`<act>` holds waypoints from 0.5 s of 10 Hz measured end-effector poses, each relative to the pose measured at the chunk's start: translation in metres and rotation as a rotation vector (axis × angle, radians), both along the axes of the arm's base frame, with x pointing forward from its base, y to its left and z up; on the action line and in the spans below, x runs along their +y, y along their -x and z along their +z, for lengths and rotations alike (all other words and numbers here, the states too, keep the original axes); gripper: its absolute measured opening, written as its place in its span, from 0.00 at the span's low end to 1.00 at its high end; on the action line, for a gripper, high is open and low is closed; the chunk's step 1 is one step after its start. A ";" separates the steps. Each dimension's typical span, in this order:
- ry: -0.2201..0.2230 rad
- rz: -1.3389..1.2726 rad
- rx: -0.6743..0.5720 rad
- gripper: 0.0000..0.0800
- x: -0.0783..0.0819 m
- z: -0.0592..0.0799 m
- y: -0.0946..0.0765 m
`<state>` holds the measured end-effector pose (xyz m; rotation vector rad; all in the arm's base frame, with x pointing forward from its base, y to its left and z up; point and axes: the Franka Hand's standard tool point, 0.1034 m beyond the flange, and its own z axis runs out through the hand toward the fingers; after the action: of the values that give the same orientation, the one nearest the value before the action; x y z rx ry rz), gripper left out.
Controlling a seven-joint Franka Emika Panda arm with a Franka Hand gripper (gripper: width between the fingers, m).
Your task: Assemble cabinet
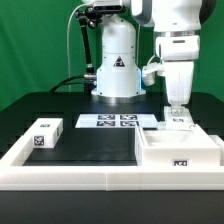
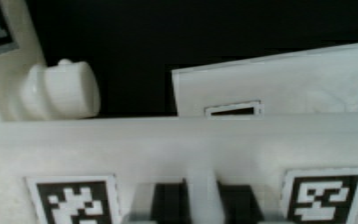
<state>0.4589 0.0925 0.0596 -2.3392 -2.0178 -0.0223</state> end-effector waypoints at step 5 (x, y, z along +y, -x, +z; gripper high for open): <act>-0.017 0.000 -0.023 0.09 0.001 -0.006 -0.015</act>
Offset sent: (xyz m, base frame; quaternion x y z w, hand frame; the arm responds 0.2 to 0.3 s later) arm 0.0122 0.0039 -0.0189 0.0073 0.0148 -0.0166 0.9997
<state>0.4740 0.0933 0.0541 -2.3390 -2.0198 -0.0664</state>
